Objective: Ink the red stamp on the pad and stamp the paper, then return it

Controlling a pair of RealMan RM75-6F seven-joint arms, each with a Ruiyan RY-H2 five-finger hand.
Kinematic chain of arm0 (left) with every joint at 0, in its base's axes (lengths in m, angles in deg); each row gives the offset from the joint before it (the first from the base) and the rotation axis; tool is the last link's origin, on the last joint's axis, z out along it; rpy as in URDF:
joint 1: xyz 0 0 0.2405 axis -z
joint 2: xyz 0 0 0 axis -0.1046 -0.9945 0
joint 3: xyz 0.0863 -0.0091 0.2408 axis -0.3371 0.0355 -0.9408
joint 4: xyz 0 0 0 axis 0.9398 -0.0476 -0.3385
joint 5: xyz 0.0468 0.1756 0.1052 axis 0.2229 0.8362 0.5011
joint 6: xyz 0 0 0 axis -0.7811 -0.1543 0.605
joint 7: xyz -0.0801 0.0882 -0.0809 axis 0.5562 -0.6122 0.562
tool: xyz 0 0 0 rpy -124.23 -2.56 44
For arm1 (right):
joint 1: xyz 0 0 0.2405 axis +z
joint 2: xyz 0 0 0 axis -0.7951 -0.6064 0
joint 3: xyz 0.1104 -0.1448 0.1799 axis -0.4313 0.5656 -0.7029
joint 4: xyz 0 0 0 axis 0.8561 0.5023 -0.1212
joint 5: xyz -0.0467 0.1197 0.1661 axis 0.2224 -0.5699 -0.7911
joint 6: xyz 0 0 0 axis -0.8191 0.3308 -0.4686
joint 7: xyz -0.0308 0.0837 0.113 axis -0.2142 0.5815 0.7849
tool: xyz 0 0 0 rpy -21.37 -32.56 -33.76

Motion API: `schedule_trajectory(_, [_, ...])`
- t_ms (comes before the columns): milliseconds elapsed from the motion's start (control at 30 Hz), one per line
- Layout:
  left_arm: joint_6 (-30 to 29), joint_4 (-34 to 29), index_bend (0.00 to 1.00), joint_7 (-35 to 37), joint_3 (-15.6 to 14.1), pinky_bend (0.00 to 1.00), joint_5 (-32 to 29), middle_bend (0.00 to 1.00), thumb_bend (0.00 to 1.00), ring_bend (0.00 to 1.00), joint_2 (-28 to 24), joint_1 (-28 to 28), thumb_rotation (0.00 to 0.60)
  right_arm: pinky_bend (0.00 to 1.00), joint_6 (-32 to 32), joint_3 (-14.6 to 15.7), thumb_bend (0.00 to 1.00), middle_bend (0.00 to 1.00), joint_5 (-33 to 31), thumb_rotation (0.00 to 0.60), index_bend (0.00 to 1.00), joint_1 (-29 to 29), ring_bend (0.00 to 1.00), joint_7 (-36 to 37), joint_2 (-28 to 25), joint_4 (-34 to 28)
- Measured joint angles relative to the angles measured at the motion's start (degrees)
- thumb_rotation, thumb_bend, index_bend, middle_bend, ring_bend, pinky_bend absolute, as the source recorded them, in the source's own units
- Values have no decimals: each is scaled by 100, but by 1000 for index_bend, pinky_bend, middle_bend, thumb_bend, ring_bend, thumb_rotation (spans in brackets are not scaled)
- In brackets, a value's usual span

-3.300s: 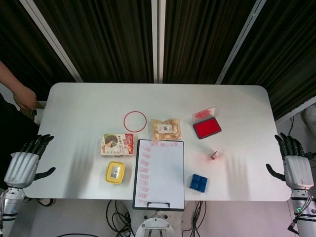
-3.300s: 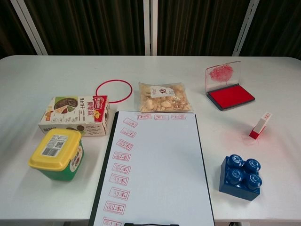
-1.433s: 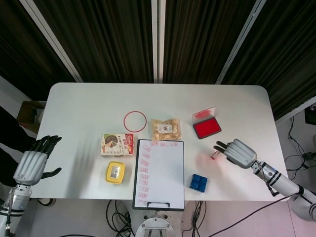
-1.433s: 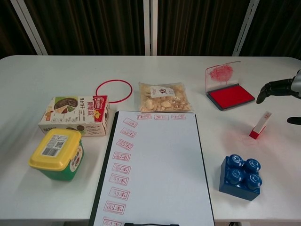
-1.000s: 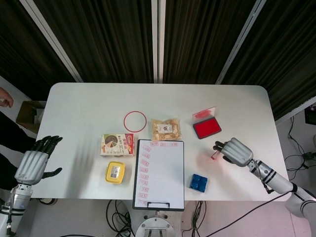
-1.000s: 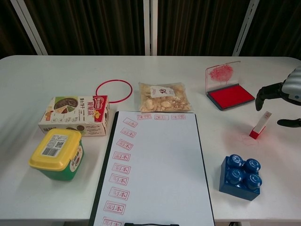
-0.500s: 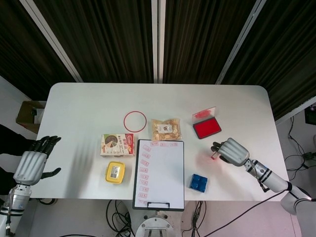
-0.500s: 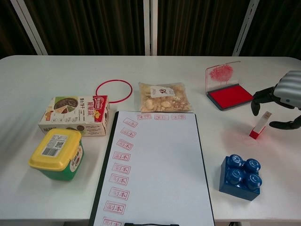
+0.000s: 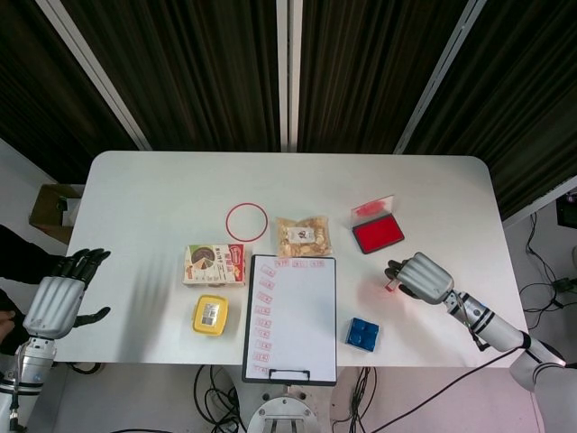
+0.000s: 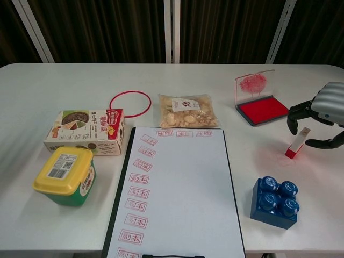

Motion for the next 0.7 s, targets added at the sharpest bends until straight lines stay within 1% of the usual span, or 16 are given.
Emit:
schedule_trajectory(467, [25,4,134,12,8,204,-12,138,0,117,-5,21,600,998,21,51,246,503,-96,600,583,5,752,7,80,72])
schedule_trajectory(600, [31,3,134,15,5,204,-19,139,0,117,-14,22,600,1000,4,46,265,551,-123,600,641,9,766,10,94,74])
schedule_trajectory(700, [29,5,134,20,4,204,-17,138,0,117,-21,21,600,1000,-69,29,302,588,-143,600,687,11,776,34,89,65])
